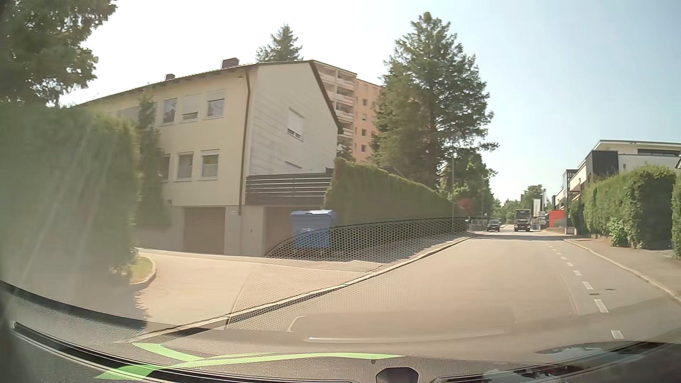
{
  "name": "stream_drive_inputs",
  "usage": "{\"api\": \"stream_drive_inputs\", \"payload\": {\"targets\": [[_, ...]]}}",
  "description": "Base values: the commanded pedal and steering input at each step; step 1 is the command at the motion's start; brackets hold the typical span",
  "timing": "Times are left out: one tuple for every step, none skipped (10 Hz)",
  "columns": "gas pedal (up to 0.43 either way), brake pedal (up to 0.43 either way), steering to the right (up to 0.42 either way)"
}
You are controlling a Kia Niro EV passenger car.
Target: Follow the waypoints while adhering to traffic rules and regulations
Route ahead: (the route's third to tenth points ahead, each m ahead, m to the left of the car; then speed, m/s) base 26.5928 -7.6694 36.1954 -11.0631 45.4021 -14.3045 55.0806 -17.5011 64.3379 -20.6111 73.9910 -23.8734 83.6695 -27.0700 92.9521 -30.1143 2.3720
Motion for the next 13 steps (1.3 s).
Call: {"api": "stream_drive_inputs", "payload": {"targets": [[0.098, 0.0, 0.689], [0.098, 0.0, 0.665], [0.098, 0.0, 0.632], [0.098, 0.0, 0.6], [0.098, 0.0, 0.572], [0.098, 0.0, 0.534], [0.098, 0.0, 0.491], [0.098, 0.0, 0.456], [0.098, 0.0, 0.436], [0.098, 0.0, 0.404], [0.098, 0.0, 0.37], [0.098, 0.0, 0.339], [0.098, 0.0, 0.308]]}}
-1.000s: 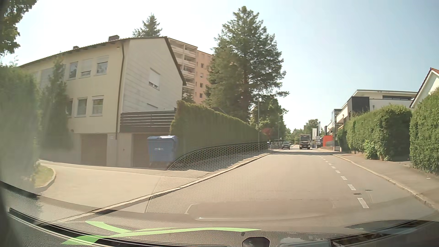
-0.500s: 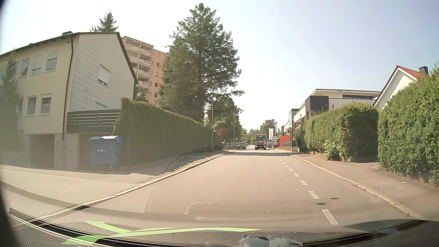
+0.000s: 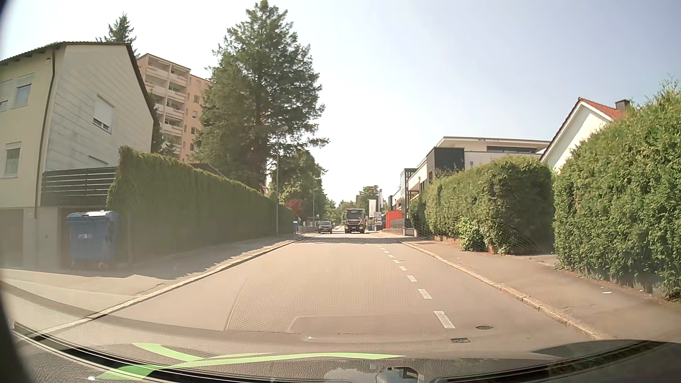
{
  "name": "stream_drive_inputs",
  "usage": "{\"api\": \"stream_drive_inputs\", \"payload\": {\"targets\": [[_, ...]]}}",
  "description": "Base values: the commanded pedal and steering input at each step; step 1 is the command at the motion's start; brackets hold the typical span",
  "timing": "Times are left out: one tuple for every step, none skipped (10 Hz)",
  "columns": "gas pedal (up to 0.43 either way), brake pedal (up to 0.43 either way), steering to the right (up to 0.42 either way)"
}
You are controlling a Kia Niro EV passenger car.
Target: Follow the waypoints while adhering to traffic rules and regulations
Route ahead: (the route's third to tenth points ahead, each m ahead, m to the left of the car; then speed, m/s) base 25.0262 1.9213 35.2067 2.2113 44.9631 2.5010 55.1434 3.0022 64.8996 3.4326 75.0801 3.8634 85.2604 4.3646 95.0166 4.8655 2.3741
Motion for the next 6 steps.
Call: {"api": "stream_drive_inputs", "payload": {"targets": [[0.098, 0.0, 0.281], [0.098, 0.0, 0.239], [0.098, 0.0, 0.179], [0.11, 0.0, 0.13], [0.11, 0.0, 0.094], [0.13, 0.0, 0.062]]}}
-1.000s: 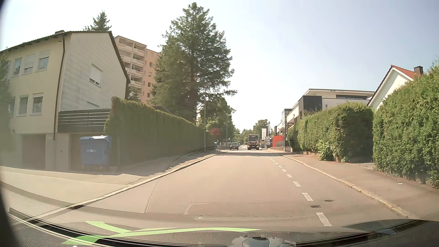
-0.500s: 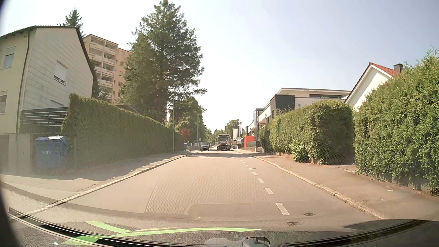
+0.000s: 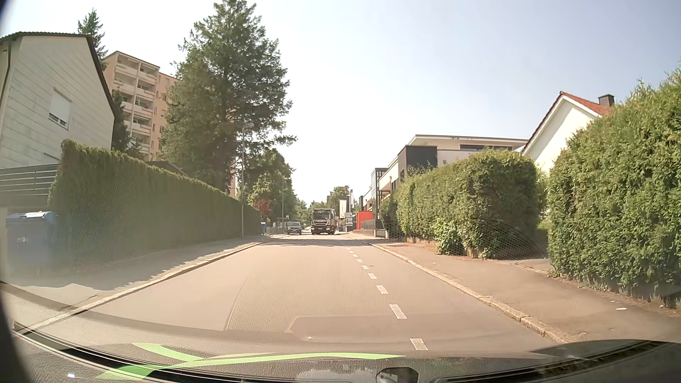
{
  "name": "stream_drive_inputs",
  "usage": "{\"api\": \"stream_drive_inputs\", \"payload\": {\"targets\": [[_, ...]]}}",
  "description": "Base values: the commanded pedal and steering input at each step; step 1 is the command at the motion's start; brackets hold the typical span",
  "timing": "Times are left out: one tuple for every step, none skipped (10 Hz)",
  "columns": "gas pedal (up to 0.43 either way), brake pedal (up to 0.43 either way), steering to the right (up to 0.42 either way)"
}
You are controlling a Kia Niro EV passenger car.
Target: Follow the waypoints while adhering to traffic rules and regulations
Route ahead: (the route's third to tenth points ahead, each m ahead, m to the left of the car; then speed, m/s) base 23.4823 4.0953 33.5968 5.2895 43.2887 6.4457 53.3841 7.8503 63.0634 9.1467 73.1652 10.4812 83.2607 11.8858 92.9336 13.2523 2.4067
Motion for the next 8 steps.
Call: {"api": "stream_drive_inputs", "payload": {"targets": [[0.13, 0.0, 0.038], [0.15, 0.0, 0.02], [0.169, 0.0, 0.001], [0.177, 0.0, -0.007], [0.177, 0.0, -0.008], [0.189, 0.0, -0.01], [0.197, 0.0, -0.014], [0.209, 0.0, -0.017]]}}
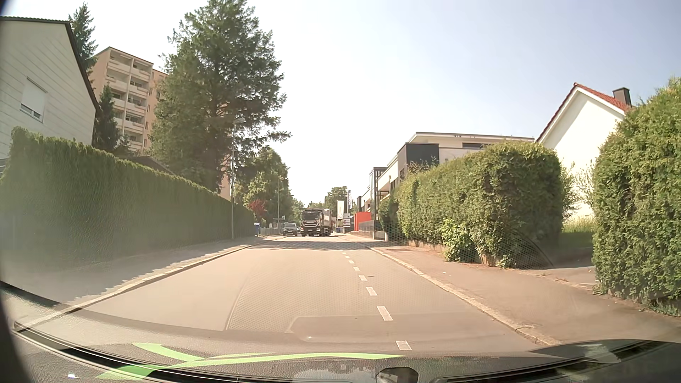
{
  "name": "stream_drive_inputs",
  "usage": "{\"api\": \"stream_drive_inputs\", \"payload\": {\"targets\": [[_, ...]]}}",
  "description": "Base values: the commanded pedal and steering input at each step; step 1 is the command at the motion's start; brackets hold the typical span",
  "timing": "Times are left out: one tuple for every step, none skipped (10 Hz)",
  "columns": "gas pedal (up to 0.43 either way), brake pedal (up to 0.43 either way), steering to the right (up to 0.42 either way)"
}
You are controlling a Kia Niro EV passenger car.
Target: Follow the waypoints while adhering to traffic rules and regulations
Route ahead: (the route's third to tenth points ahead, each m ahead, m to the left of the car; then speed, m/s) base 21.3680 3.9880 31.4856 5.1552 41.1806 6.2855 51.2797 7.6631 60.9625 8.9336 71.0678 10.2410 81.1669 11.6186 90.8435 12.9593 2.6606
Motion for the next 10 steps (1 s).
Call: {"api": "stream_drive_inputs", "payload": {"targets": [[0.209, 0.0, -0.018], [0.209, 0.0, -0.018], [0.209, 0.0, -0.02], [0.209, 0.0, -0.023], [0.209, 0.0, -0.03], [0.209, 0.0, -0.03], [0.209, 0.0, -0.03], [0.209, 0.0, -0.03], [0.209, 0.0, -0.03], [0.209, 0.0, -0.03]]}}
